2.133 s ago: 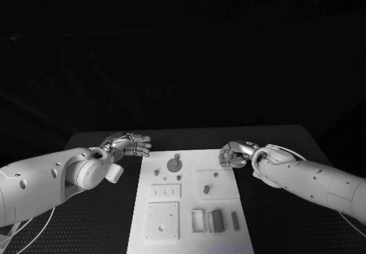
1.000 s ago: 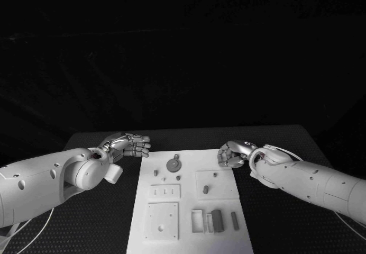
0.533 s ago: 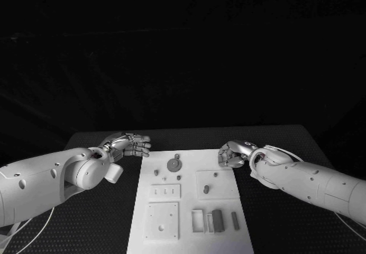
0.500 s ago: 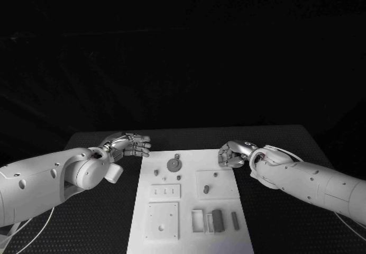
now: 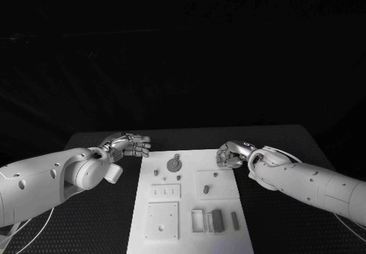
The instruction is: Assemble the parts on the task board
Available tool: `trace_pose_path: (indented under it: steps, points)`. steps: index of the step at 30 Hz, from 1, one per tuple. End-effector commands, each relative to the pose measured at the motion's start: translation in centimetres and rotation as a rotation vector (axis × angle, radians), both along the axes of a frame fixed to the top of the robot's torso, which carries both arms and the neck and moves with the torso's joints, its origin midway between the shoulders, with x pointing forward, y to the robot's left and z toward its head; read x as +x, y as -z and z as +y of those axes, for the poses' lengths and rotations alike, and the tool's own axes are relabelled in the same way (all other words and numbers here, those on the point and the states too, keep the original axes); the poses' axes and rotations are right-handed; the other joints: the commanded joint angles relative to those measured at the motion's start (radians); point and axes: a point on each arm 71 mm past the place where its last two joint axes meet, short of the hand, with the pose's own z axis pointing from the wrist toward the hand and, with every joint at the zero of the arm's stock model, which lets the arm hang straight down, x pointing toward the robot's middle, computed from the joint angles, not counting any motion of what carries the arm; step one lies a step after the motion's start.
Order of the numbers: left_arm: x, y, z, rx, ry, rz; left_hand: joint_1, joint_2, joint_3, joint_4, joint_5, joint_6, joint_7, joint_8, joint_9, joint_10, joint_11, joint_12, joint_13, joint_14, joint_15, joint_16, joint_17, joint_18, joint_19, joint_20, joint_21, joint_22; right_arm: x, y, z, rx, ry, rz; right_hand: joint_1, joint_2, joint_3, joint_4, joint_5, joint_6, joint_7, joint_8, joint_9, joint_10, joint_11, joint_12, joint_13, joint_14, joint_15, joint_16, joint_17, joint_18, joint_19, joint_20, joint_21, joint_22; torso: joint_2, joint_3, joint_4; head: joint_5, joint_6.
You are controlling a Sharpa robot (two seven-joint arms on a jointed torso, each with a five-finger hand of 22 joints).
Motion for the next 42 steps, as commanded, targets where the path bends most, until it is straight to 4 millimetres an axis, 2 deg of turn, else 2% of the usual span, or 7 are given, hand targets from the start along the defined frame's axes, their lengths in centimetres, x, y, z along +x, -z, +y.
trace_pose_path:
  steps: [1,16,22,27,33,40,42]
  points:
    - [-0.1,-0.1,-0.3,0.007,0.036,-0.006,-0.005,0.011,-0.005,0.002,0.004,0.014,0.048,0.007,0.001,0.015,0.001,-0.001,0.003,0.013,0.000,-0.002,0.003,0.015,0.013,-0.001,-0.003,0.003,0.0,-0.3,-0.1,0.022,0.041,-0.022,0.003,0.018,-0.001,-0.004,0.005,0.023,0.002,0.007,0.015,0.007,-0.004,0.007,0.002,0.002,-0.006,0.007,0.001,0.017,0.000,-0.007,0.006,0.020,0.000,0.0004,-0.0005,0.001,0.000]
    - [-0.4,0.0,-1.0,0.110,0.083,-0.007,-0.021,0.020,-0.018,0.014,0.004,0.102,0.016,0.036,0.004,0.098,-0.035,0.028,0.038,0.079,-0.031,0.031,0.045,0.021,0.074,-0.029,0.029,0.030,-0.3,-3.2,2.6,0.056,0.008,-0.061,0.017,0.034,-0.003,-0.009,0.005,0.031,-0.001,0.012,0.024,0.014,-0.007,0.010,0.004,0.007,-0.010,0.010,0.002,0.017,0.002,-0.012,0.011,0.020,-0.001,0.0002,-0.0020,0.007,0.013]
    - [-0.6,-0.5,-1.7,0.191,0.098,-0.012,-0.039,0.003,-0.040,0.018,0.004,0.131,0.006,0.038,-0.001,0.164,-0.066,0.061,0.078,0.150,-0.068,0.080,0.096,0.027,0.133,-0.057,0.067,0.058,-0.8,-4.7,4.7,0.042,-0.034,-0.066,0.020,0.033,-0.004,-0.010,0.005,0.031,-0.002,0.012,0.026,0.015,-0.007,0.010,0.004,0.007,-0.011,0.010,0.002,0.017,0.002,-0.013,0.012,0.020,-0.007,-0.0005,-0.0057,0.009,0.020]
    - [-0.6,-1.0,-2.9,0.237,0.128,-0.014,-0.032,0.004,-0.055,0.013,0.004,0.172,-0.009,0.045,-0.005,0.214,-0.093,0.094,0.130,0.215,-0.110,0.169,0.163,0.034,0.206,-0.092,0.127,0.105,-1.4,-6.0,6.6,0.032,-0.072,-0.063,0.021,0.032,-0.005,-0.010,0.005,0.032,-0.002,0.013,0.027,0.016,-0.007,0.010,0.004,0.008,-0.011,0.010,0.002,0.017,0.002,-0.014,0.012,0.020,-0.016,-0.0018,-0.0083,0.016,0.022]
    - [-0.8,-0.4,-4.8,0.303,0.159,0.066,-0.048,-0.007,-0.083,0.023,0.003,0.224,-0.033,0.048,-0.007,0.263,-0.131,0.161,0.251,0.236,-0.161,0.321,0.262,0.033,0.255,-0.140,0.218,0.200,-2.3,-6.9,9.1,0.046,-0.121,-0.059,0.022,0.032,-0.005,-0.009,0.005,0.032,-0.002,0.013,0.028,0.016,-0.007,0.010,0.004,0.008,-0.011,0.010,0.002,0.017,0.001,-0.014,0.013,0.020,-0.031,-0.0043,-0.0111,0.028,0.022]
    - [-1.5,0.5,-6.4,0.365,0.176,0.176,-0.056,-0.026,-0.091,0.024,0.003,0.237,-0.041,0.031,-0.010,0.241,-0.145,0.250,0.394,0.239,-0.194,0.439,0.300,0.027,0.272,-0.180,0.291,0.291,-3.2,-7.1,11.8,0.034,-0.173,-0.053,0.023,0.032,-0.005,-0.010,0.005,0.033,-0.002,0.013,0.029,0.016,-0.008,0.009,0.004,0.008,-0.011,0.010,0.002,0.017,0.001,-0.014,0.013,0.020,-0.041,-0.0072,-0.0172,0.037,0.018]
    - [-1.5,0.5,-6.8,0.368,0.170,0.177,-0.068,-0.032,-0.095,0.029,0.003,0.237,-0.040,0.029,-0.010,0.232,-0.144,0.259,0.406,0.235,-0.193,0.447,0.297,0.024,0.268,-0.181,0.293,0.297,-3.4,-7.1,12.4,0.023,-0.186,-0.054,0.023,0.032,-0.005,-0.010,0.005,0.033,-0.002,0.013,0.029,0.016,-0.008,0.009,0.004,0.008,-0.011,0.010,0.002,0.017,0.001,-0.014,0.013,0.020,-0.042,-0.0074,-0.0179,0.039,0.018]
